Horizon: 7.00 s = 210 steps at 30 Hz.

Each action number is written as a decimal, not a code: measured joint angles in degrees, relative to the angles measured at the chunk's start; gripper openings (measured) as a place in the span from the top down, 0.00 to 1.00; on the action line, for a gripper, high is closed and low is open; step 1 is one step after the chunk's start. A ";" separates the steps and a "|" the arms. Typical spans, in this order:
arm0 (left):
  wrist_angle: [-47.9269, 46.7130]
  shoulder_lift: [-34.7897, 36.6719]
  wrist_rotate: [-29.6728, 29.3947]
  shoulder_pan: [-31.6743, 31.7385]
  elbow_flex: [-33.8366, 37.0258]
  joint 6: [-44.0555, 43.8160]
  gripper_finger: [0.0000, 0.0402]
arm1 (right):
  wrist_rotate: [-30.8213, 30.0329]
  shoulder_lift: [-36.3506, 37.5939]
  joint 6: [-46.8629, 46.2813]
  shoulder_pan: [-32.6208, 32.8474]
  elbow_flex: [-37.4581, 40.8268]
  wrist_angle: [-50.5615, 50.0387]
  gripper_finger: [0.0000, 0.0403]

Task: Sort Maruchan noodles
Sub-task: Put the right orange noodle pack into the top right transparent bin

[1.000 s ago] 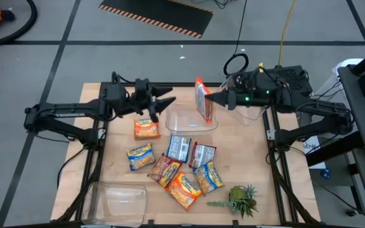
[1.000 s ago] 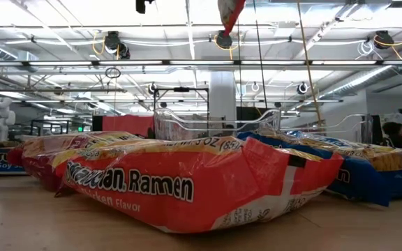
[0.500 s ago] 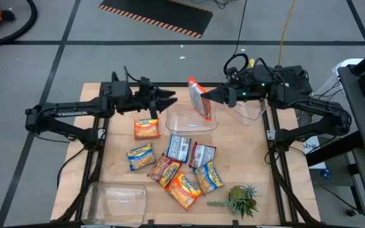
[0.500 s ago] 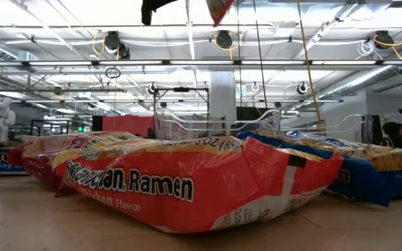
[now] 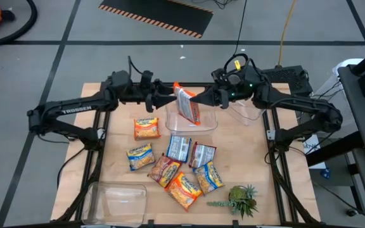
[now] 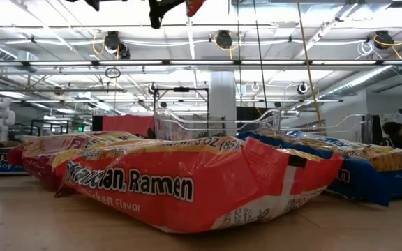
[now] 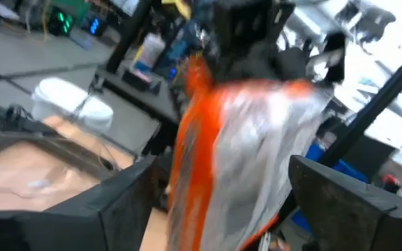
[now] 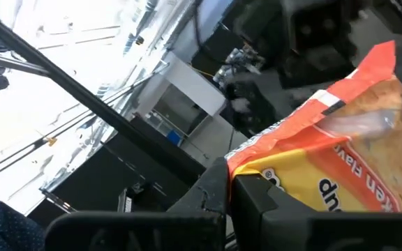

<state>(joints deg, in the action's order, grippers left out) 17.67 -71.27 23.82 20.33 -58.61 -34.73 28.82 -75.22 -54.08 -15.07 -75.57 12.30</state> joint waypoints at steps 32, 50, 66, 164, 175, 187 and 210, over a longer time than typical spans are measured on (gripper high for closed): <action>19.66 -11.08 14.39 -1.29 0.04 0.10 0.50 | 3.20 0.07 5.97 -8.53 -0.02 -4.90 1.00; 15.09 -11.06 10.83 0.89 0.12 0.17 0.61 | -6.25 2.74 9.18 -9.84 -0.02 -15.64 0.75; 12.28 -10.73 4.93 -0.95 0.03 12.27 0.61 | -10.82 6.60 13.35 -8.02 0.02 -23.27 0.43; -34.33 10.68 -25.86 -0.84 0.00 7.75 0.18 | -52.93 10.95 34.43 -13.12 0.00 -71.45 0.78; -35.94 10.54 -25.82 -0.84 0.02 7.55 0.18 | -55.47 10.95 36.91 -16.90 3.05 -73.49 0.76; -35.83 10.56 -25.86 -0.71 0.02 8.59 0.18 | -58.09 10.95 38.47 -17.58 5.31 -78.56 0.77; -33.85 10.54 -25.88 -3.31 0.02 6.02 0.18 | -63.32 10.78 45.49 -18.36 23.88 -67.24 0.77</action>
<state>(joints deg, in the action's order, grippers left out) -16.17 -60.73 -2.07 17.02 -58.59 -28.71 -34.50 -64.44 -8.59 -33.43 -51.69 -54.94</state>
